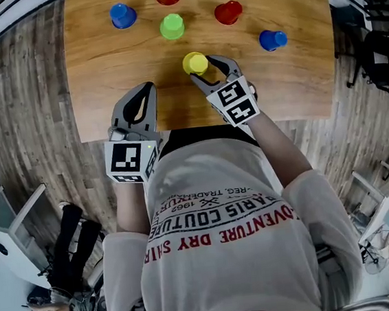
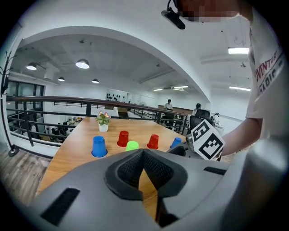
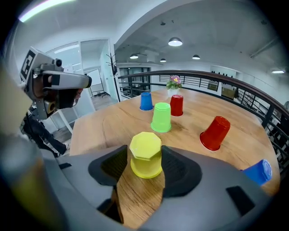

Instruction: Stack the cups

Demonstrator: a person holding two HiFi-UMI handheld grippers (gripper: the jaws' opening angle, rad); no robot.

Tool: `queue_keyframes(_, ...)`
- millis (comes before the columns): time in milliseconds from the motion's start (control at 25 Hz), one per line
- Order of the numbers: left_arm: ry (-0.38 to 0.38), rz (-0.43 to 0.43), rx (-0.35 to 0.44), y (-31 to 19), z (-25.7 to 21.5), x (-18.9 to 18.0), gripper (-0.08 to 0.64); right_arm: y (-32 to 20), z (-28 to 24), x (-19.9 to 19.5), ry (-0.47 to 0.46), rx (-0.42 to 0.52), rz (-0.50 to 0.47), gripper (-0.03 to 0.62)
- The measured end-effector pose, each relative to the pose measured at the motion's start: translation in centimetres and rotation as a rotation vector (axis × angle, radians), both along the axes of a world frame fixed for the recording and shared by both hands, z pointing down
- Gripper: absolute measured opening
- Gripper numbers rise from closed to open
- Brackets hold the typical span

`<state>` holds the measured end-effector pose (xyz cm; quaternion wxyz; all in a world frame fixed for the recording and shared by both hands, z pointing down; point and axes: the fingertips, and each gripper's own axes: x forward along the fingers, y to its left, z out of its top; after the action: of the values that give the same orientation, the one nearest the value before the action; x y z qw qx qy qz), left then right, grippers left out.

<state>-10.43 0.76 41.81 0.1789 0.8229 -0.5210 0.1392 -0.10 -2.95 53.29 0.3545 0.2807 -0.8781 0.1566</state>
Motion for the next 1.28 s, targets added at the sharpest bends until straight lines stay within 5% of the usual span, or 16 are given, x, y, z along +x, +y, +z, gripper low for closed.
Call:
queue_keyframes(1040, -0.008, -0.074, -0.019, 0.6, 0.7, -3.0, 0.014, -1.1, -0.1, -5.9, -0.028, 0.013, -0.086, 0.229)
queue_keyframes(1280, -0.007, -0.056, -0.002, 0.8, 0.2, -2.9, 0.014, -1.4, -1.3, -5.5, -0.055, 0.046, -0.031, 0.318)
